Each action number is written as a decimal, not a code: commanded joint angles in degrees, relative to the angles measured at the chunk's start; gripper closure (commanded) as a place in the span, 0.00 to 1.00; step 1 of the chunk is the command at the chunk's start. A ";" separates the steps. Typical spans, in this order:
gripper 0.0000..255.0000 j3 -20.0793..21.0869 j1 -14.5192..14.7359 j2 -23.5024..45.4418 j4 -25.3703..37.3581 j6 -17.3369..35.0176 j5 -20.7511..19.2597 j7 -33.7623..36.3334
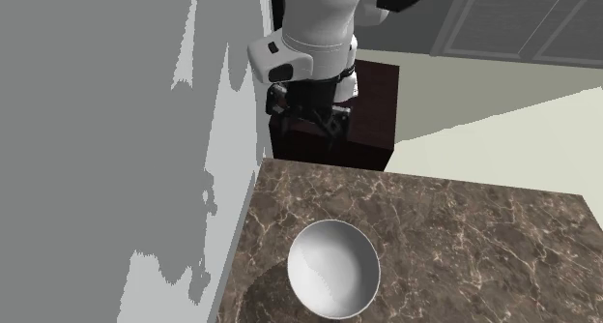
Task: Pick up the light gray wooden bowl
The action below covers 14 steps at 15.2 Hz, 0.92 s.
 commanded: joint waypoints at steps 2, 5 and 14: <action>0.00 0.13 0.04 7.06 4.41 2.36 -0.26 0.77; 0.00 0.20 0.18 13.72 9.28 3.85 -0.50 1.46; 0.00 0.03 0.91 33.76 27.84 4.49 -0.94 2.89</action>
